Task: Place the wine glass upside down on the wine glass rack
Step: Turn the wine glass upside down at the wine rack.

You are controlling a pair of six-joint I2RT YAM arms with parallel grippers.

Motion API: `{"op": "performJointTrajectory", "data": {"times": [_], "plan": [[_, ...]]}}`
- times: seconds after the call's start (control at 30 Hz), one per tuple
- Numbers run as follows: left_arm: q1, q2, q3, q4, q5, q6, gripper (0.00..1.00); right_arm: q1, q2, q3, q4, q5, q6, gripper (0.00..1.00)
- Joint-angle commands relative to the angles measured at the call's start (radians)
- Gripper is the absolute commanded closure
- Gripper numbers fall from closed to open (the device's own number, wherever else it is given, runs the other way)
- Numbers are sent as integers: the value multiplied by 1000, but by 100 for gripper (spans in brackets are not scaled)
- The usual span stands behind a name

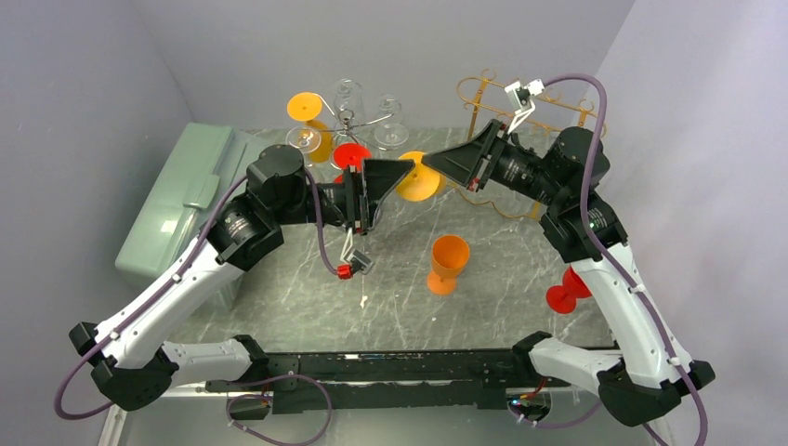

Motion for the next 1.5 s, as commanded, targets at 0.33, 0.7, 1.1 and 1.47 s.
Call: {"op": "performJointTrajectory", "data": {"times": [0.33,0.7,1.1,1.47], "plan": [[-5,-64,37,49,-226,-216,1,-22,245,495,-182,397,-487,100],[-5,-95,172,-183,-306,-822,1,-339,337,396,82,259,-438,100],[-5,-167,74,-231,-301,-868,1,-531,398,350,337,113,-360,100],[-4,-182,44,-281,-312,-1005,1,-629,518,275,627,33,-144,100]]}}
